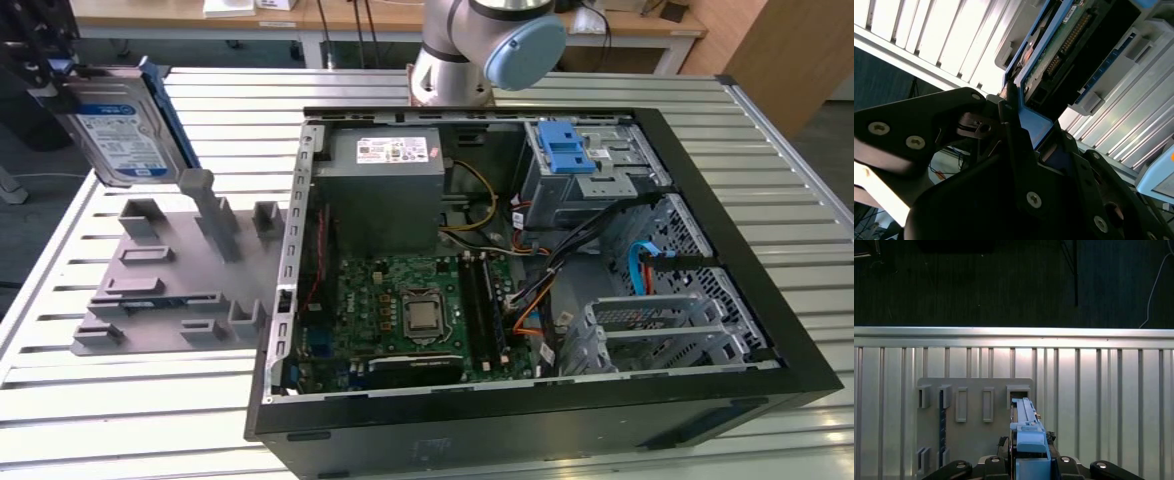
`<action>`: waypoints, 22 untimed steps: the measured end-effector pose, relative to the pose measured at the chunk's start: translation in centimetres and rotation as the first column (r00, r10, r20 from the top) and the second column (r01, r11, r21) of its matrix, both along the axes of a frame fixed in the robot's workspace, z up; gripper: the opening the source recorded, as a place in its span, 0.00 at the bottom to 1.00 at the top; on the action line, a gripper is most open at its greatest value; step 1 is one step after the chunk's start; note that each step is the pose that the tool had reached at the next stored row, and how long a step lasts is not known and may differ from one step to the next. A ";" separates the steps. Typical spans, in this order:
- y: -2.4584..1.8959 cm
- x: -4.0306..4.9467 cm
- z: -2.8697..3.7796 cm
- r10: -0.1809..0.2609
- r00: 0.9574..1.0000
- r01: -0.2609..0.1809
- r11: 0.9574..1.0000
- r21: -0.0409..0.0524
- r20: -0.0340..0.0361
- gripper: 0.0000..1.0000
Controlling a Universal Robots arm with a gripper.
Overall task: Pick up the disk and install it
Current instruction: 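Pick up the disk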
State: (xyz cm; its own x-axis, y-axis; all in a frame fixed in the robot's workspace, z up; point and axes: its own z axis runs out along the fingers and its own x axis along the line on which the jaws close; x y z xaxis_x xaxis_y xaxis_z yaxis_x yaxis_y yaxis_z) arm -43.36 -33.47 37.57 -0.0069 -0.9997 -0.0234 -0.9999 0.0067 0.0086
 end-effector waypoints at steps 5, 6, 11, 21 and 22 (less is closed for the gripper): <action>0.00 0.00 0.13 0.000 1.000 0.000 1.000 0.000 0.000 0.36; 0.00 0.00 0.16 0.000 1.000 0.000 1.000 0.000 0.000 0.36; 0.00 0.00 0.30 0.000 1.000 0.000 1.000 0.000 0.000 0.36; 0.00 0.00 0.54 0.000 1.000 0.000 1.000 0.000 0.000 0.36; 0.00 0.00 0.56 0.000 1.000 0.000 1.000 0.000 0.000 0.36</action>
State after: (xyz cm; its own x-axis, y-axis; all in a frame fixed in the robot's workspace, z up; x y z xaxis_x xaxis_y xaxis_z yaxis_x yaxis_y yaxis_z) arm -43.36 -33.47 38.13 -0.0069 -0.9997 -0.0234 -0.9999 0.0067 0.0086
